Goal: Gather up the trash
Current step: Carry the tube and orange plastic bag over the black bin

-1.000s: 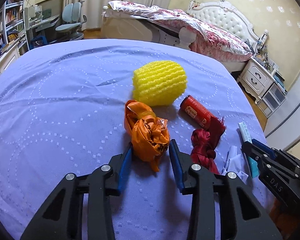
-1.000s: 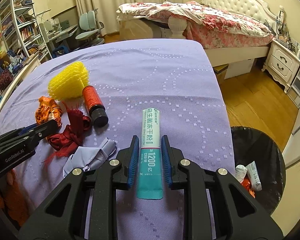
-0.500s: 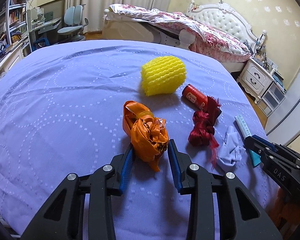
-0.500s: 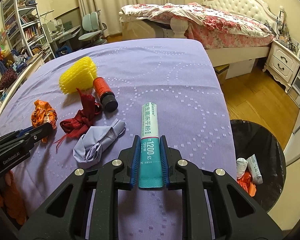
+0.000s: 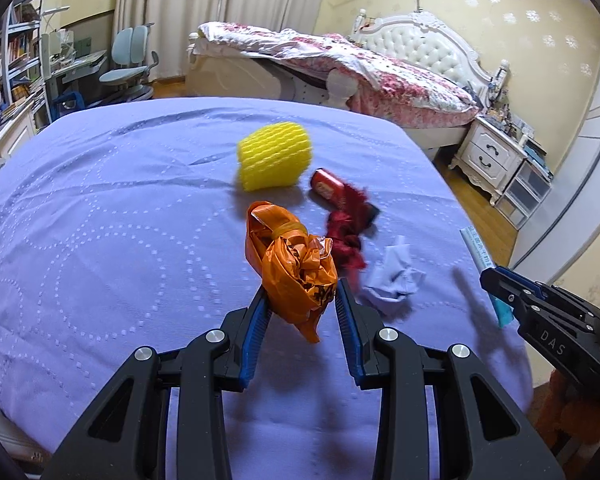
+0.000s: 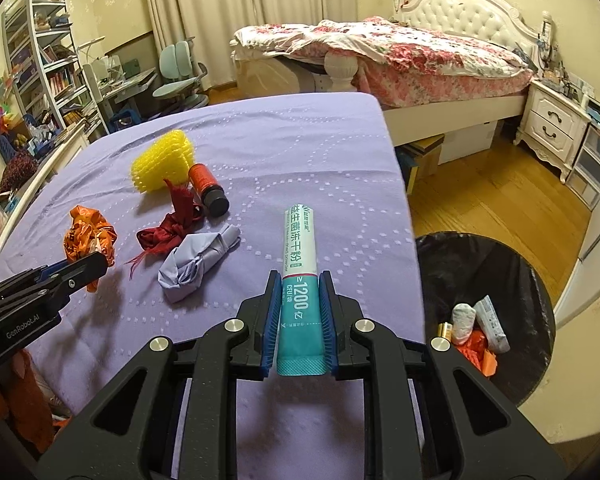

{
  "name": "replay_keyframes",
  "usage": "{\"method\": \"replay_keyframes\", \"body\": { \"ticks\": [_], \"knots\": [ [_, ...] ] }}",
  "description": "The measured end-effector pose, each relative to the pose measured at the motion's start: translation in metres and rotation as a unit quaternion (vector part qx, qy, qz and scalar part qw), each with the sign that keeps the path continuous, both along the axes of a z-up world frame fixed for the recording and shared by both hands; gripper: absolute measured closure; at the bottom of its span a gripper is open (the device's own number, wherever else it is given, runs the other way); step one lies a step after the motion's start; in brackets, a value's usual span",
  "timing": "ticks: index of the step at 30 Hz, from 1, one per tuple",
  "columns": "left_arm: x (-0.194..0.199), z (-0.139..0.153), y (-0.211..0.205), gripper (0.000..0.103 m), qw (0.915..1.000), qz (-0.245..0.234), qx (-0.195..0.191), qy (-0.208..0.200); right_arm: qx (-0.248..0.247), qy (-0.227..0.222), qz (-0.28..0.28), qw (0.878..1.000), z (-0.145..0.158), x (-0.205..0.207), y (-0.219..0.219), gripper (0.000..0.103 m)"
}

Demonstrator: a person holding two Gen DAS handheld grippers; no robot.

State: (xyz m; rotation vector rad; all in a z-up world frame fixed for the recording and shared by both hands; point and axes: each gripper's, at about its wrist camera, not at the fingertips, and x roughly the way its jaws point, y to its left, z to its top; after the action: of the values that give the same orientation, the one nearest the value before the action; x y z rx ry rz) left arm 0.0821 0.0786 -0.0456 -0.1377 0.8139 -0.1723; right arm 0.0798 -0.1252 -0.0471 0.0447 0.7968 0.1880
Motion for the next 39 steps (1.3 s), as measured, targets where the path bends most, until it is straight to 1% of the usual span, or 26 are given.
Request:
{"method": "replay_keyframes", "body": {
  "ticks": [4,9,12,15,22,29,36,39],
  "knots": [
    [-0.006,0.006,-0.022,0.067,0.9996,-0.025,0.002,-0.012,0.003,-0.007,-0.015,1.0,0.005,-0.01,-0.015,0.084],
    [-0.01,0.011,-0.053,0.067,0.9978,-0.062,-0.005,-0.025,0.007,-0.015,-0.049,0.999,0.01,-0.023,-0.046,0.084],
    [-0.008,0.012,-0.074,0.067,0.996,-0.085,-0.002,-0.029,0.005,-0.017,-0.067,0.998,0.009,-0.027,-0.063,0.084],
    [-0.007,0.012,-0.097,0.067,0.9935,-0.109,-0.004,-0.031,0.006,-0.018,-0.089,0.996,0.007,-0.031,-0.083,0.084],
    [0.003,0.009,-0.155,0.067,0.9855,-0.165,0.009,-0.037,0.004,-0.02,-0.128,0.992,0.002,-0.034,-0.119,0.084],
    [0.013,0.0,-0.193,0.067,0.9796,-0.197,0.027,-0.031,0.006,-0.018,-0.153,0.988,-0.007,-0.033,-0.147,0.084],
    [0.018,-0.009,-0.22,0.067,0.975,-0.216,0.045,-0.025,0.016,-0.011,-0.17,0.985,-0.013,-0.029,-0.17,0.084],
    [0.021,-0.013,-0.227,0.067,0.9743,-0.219,0.049,-0.02,0.017,-0.01,-0.174,0.985,-0.016,-0.026,-0.177,0.084]
  ]
}}
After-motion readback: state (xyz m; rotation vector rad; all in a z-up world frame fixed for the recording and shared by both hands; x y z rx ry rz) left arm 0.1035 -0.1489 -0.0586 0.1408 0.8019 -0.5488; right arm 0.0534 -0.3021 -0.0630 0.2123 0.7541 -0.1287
